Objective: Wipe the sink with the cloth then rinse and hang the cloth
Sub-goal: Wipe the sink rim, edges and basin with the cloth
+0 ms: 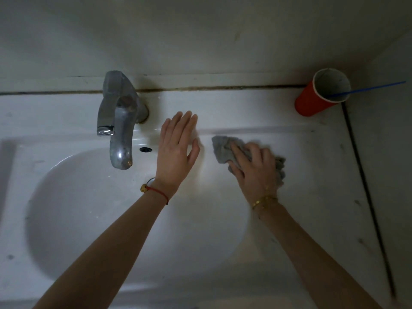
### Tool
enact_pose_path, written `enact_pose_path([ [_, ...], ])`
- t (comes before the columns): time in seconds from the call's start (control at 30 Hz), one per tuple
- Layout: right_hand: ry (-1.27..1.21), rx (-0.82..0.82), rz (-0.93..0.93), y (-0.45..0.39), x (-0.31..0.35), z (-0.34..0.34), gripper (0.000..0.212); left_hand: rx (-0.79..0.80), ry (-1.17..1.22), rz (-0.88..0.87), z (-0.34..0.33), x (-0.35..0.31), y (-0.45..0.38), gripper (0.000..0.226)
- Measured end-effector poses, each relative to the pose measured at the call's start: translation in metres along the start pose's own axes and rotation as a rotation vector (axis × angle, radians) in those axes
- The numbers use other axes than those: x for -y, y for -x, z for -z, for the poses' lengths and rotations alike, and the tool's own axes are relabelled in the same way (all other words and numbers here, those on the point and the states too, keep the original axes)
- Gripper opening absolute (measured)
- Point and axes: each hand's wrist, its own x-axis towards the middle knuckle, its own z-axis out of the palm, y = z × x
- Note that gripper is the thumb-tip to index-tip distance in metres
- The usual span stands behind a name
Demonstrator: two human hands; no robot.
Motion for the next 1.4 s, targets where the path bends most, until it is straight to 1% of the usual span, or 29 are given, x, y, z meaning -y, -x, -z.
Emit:
enact_pose_path([
  [0.07, -0.046, 0.017, 0.107, 0.016, -0.015, 0.003, 0.047, 0.007, 0.006, -0.003, 0.002, -0.001, 0.0, 0.049],
  [0.1, -0.057, 0.028, 0.132, 0.021, -0.028, 0.006, 0.046, 0.008, 0.01, -0.004, 0.002, -0.001, -0.001, 0.049],
  [0.13, -0.054, 0.032, 0.107, 0.023, -0.04, 0.01, 0.046, 0.008, 0.015, -0.004, 0.003, -0.002, -0.001, 0.05],
  [0.17, -0.047, 0.038, 0.024, 0.022, -0.049, 0.013, 0.046, 0.007, 0.018, -0.003, 0.003, -0.002, -0.001, 0.05],
  [0.2, -0.041, 0.034, -0.104, 0.018, -0.051, 0.014, 0.047, 0.006, 0.019, 0.0, 0.004, -0.003, -0.001, 0.05],
  [0.27, -0.039, 0.0, -0.34, 0.007, -0.036, 0.009, 0.048, 0.001, 0.02, 0.009, 0.004, -0.005, -0.001, 0.05],
  [0.3, -0.042, -0.019, -0.375, 0.004, -0.021, 0.006, 0.047, 0.001, 0.022, 0.011, 0.004, -0.005, -0.001, 0.05],
  [0.33, -0.047, -0.029, -0.347, 0.003, -0.006, 0.003, 0.046, 0.003, 0.025, 0.01, 0.004, -0.004, -0.001, 0.05],
  [0.4, -0.057, 0.002, -0.155, 0.013, 0.008, 0.001, 0.047, 0.009, 0.024, 0.005, 0.005, -0.004, -0.001, 0.05],
  [0.47, -0.078, 0.049, 0.044, 0.025, -0.013, 0.01, 0.047, 0.017, 0.022, 0.002, 0.005, -0.002, 0.0, 0.05],
  [0.5, -0.077, 0.058, 0.058, 0.028, -0.031, 0.014, 0.046, 0.017, 0.021, 0.0, 0.005, -0.002, 0.0, 0.05],
  [0.53, -0.061, 0.046, 0.002, 0.03, -0.047, 0.017, 0.046, 0.016, 0.02, 0.0, 0.005, -0.003, -0.001, 0.05],
  [0.6, -0.022, 0.015, -0.246, 0.025, -0.069, 0.02, 0.047, 0.013, 0.018, 0.004, 0.004, -0.003, -0.001, 0.05],
  [0.63, 0.018, -0.004, -0.367, 0.022, -0.069, 0.018, 0.047, 0.009, 0.017, 0.005, 0.003, -0.003, -0.001, 0.05],
  [0.67, 0.046, -0.023, -0.43, 0.018, -0.063, 0.016, 0.048, 0.005, 0.019, 0.005, 0.003, -0.003, 0.0, 0.05],
  [0.7, 0.041, -0.016, -0.423, 0.016, -0.053, 0.016, 0.049, 0.004, 0.023, 0.004, 0.002, -0.003, 0.0, 0.05],
  [0.73, 0.012, 0.02, -0.351, 0.016, -0.042, 0.017, 0.051, 0.005, 0.028, 0.003, 0.002, -0.003, 0.0, 0.05],
  [0.8, -0.094, 0.109, -0.105, 0.021, -0.03, 0.019, 0.051, 0.008, 0.026, 0.001, 0.003, -0.002, 0.0, 0.05],
  [0.83, -0.158, 0.13, -0.021, 0.022, -0.029, 0.025, 0.049, 0.008, 0.023, -0.001, 0.003, -0.002, 0.0, 0.05],
  [0.87, -0.217, 0.115, -0.002, 0.016, -0.031, 0.034, 0.046, 0.007, 0.019, -0.005, 0.003, -0.002, 0.0, 0.05],
  [0.93, -0.267, -0.009, -0.111, -0.007, -0.035, 0.048, 0.043, 0.005, 0.018, -0.006, 0.003, -0.002, -0.001, 0.05],
  [1.0, -0.199, -0.156, -0.207, -0.044, -0.03, 0.054, 0.048, 0.007, 0.021, 0.0, 0.003, -0.002, 0.0, 0.051],
  [1.03, -0.154, -0.167, -0.222, -0.064, -0.025, 0.052, 0.048, 0.007, 0.02, -0.001, 0.003, -0.003, 0.0, 0.051],
  [1.1, -0.101, -0.101, -0.21, -0.088, -0.009, 0.038, 0.045, 0.009, 0.017, -0.008, 0.003, -0.003, 0.0, 0.052],
  [1.2, -0.029, -0.045, -0.07, -0.078, 0.005, 0.018, 0.05, 0.014, 0.008, -0.007, 0.002, -0.001, 0.0, 0.052],
  [1.27, 0.0, -0.012, 0.07, -0.064, -0.011, 0.017, 0.052, 0.013, 0.008, -0.007, 0.002, -0.001, 0.0, 0.053],
  [1.3, 0.013, -0.016, 0.083, -0.061, -0.024, 0.019, 0.051, 0.015, 0.009, -0.01, 0.002, -0.001, 0.0, 0.053],
  [1.33, 0.016, -0.038, 0.028, -0.062, -0.035, 0.022, 0.049, 0.015, 0.009, -0.013, 0.002, -0.001, -0.001, 0.052],
  [1.4, 0.016, -0.109, -0.19, -0.069, -0.044, 0.027, 0.044, 0.011, 0.004, -0.014, 0.001, -0.001, 0.0, 0.052],
])
